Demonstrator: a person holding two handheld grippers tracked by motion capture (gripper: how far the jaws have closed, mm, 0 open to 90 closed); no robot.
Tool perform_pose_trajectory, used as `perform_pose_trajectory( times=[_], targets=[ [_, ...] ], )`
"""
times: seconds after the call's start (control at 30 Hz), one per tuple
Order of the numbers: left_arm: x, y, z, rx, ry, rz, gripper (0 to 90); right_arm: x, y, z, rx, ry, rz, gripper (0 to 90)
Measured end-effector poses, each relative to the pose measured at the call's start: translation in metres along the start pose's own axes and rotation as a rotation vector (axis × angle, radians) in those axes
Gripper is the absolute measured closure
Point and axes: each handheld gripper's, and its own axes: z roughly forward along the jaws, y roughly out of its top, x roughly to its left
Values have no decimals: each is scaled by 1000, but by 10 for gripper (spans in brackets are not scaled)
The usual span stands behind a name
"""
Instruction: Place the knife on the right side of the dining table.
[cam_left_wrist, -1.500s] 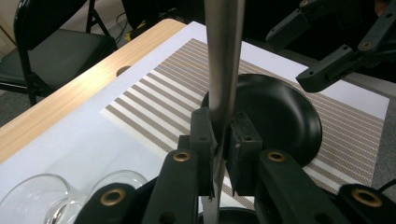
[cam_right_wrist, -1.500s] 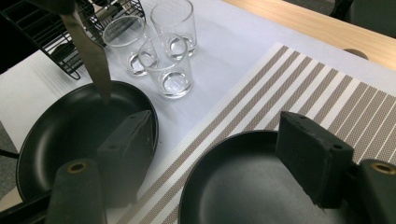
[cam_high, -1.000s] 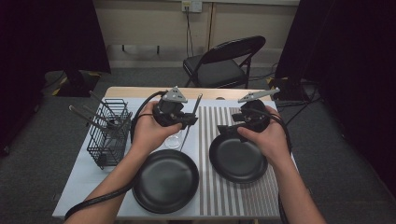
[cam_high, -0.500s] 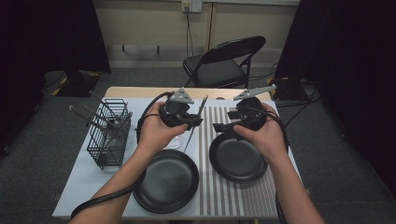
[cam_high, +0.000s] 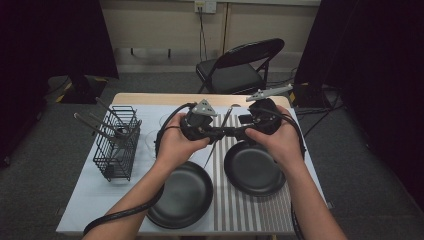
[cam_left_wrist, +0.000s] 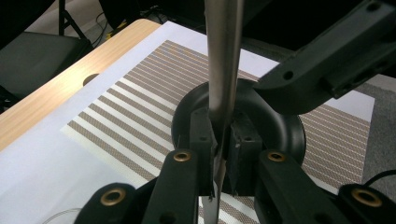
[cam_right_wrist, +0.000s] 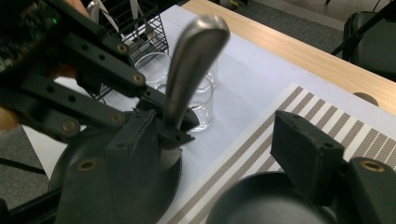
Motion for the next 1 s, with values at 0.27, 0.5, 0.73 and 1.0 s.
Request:
perform_pose_trajectory(
  times=[0.27,0.5,0.73,1.0],
  targets=[
    [-4,0,4,-4,-18,6,822,3,8,1,-6,-5,8,356],
    [-6,-1,6,-4,-29,5,822,1,7,2,-1,-2,43,437],
    [-7,-4,9,-9,-35,-6,822,-2,6,4,-14,27,89,529],
    [-7,-6,12,-15,-45,-13,822,-2,6,5,-12,63,102,676]
  ],
)
